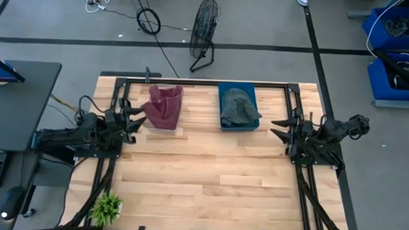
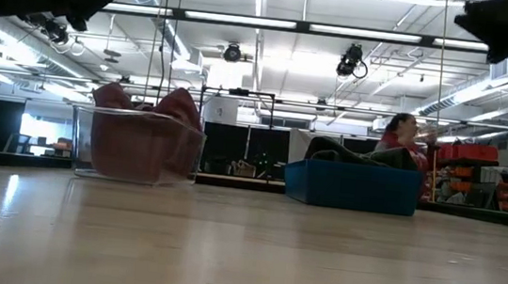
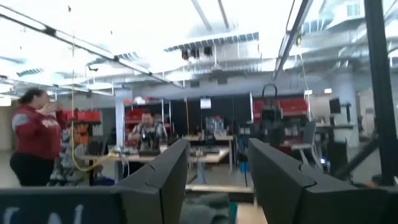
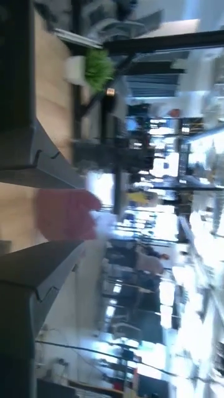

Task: Pick & Place hat
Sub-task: Return to Home Position

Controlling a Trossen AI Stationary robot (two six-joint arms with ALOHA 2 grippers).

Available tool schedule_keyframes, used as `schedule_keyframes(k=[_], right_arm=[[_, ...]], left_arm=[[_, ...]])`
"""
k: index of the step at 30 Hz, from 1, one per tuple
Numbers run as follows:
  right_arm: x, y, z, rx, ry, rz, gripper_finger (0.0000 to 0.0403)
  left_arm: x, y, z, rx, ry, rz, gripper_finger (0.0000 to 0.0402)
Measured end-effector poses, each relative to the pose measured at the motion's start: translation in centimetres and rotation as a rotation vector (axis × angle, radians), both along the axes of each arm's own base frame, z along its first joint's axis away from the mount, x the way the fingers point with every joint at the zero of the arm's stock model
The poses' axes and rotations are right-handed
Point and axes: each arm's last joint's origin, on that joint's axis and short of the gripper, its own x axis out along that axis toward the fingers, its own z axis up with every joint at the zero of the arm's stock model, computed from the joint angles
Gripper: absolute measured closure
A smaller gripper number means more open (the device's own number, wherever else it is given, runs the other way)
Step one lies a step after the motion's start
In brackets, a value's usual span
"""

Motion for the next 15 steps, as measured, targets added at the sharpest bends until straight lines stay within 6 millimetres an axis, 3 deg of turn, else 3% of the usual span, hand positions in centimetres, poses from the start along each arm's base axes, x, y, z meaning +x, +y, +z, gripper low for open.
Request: schedule_keyframes(k=[8,15], right_arm=[[0.4,0.2,-1.3,0.084,0.03,0.01,0.0256],[1.5,0.6,-3.8,0.084,-0.015,0.01,0.0256]], left_arm=[[0.3,0.0,-0.6,-0.014,0.056,-0.004,0.0229],[0.6,0.1,-1.5,-0.024,0.145,-0.003,0.0229]])
